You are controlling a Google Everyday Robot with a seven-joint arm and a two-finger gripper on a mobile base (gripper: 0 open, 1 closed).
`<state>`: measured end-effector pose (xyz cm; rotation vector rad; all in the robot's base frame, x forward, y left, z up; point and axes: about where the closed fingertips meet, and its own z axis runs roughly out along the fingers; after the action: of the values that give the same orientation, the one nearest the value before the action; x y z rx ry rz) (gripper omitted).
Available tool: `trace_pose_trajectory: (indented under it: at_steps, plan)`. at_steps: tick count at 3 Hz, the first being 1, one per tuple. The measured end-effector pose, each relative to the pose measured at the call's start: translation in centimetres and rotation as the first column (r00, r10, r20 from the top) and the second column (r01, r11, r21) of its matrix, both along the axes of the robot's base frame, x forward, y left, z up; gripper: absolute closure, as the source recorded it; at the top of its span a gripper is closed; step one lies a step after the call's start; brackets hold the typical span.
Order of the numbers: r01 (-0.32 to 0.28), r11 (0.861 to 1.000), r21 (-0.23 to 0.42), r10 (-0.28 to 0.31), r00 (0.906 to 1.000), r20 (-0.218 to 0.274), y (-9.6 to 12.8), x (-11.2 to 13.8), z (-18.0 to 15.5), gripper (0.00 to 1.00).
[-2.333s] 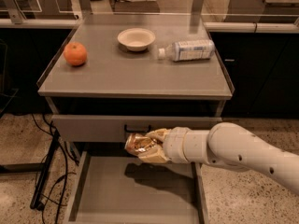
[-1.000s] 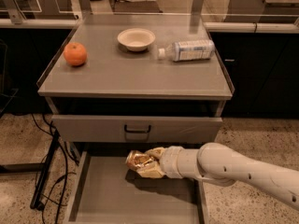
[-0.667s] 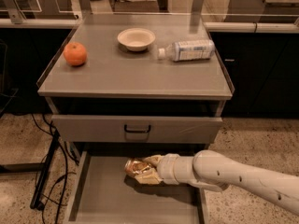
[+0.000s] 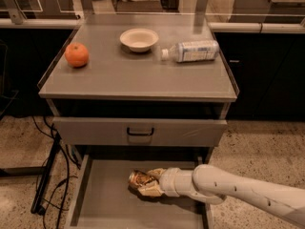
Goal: Place orange can into middle drawer
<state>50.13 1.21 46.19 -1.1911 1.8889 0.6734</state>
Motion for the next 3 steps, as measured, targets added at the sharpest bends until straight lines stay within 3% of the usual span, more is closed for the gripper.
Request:
trace_pose_trajectory:
  at_steps: [2,3]
  plan:
    - [-0.013,0.999,-0.051,0.01,0.9984,-0.056,0.5,0.8,-6.9,1.0]
    - [-0.019,0.998,-0.061,0.015,0.9972,-0.074,0.8,0.8,-8.4,1.0]
